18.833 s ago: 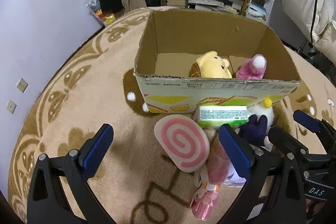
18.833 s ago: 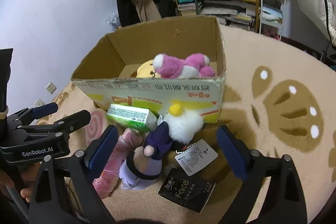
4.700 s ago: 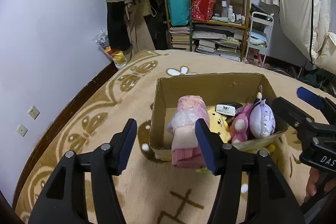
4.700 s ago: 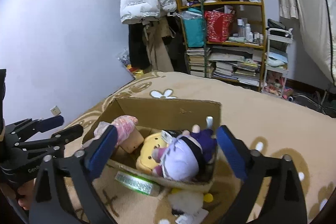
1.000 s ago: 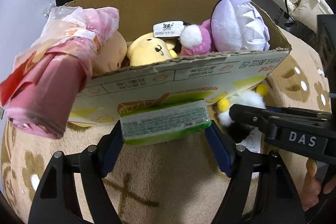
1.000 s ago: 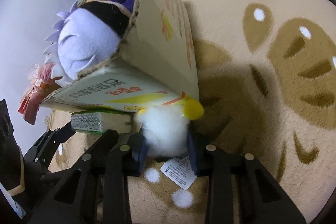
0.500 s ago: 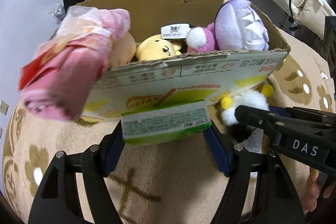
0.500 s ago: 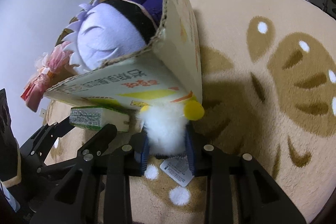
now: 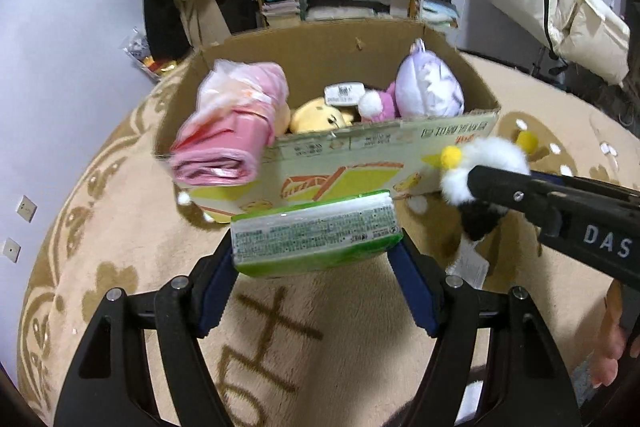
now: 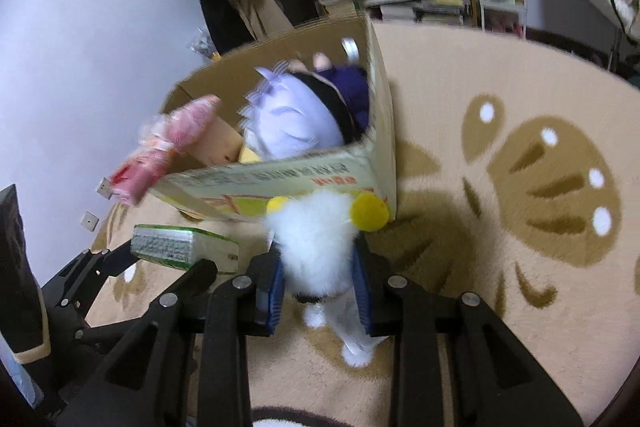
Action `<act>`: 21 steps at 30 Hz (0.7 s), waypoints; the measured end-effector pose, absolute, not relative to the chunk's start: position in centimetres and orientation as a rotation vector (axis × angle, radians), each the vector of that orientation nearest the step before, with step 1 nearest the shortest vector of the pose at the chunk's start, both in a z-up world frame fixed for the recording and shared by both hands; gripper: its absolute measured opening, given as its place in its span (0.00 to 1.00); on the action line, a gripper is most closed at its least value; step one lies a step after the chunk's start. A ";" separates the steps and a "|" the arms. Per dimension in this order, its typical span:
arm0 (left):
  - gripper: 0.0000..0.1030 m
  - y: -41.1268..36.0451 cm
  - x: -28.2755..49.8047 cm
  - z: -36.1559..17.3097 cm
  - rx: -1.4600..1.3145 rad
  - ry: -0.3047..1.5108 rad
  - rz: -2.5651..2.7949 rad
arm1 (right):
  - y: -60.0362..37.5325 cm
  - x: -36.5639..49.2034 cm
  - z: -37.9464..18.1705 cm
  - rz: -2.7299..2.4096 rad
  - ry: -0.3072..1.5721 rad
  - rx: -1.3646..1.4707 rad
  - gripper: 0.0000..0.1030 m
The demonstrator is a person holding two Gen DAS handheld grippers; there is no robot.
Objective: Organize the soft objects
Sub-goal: 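Lift the green pack and white pom-pom toy with both tools over the box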
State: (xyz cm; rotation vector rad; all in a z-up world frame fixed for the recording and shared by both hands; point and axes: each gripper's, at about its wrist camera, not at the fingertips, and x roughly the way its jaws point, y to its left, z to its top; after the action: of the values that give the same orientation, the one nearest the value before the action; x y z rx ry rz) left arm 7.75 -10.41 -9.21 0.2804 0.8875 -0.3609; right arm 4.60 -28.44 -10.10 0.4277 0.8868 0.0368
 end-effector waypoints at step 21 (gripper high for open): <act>0.71 -9.0 6.7 -0.3 0.297 0.633 -0.267 | -27.7 5.0 0.4 0.035 0.542 0.314 0.30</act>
State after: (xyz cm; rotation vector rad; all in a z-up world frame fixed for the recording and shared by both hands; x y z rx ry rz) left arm 6.66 -9.04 -0.26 0.2975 0.6335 -0.2667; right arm 5.01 -27.68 0.41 0.3144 0.5422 0.0349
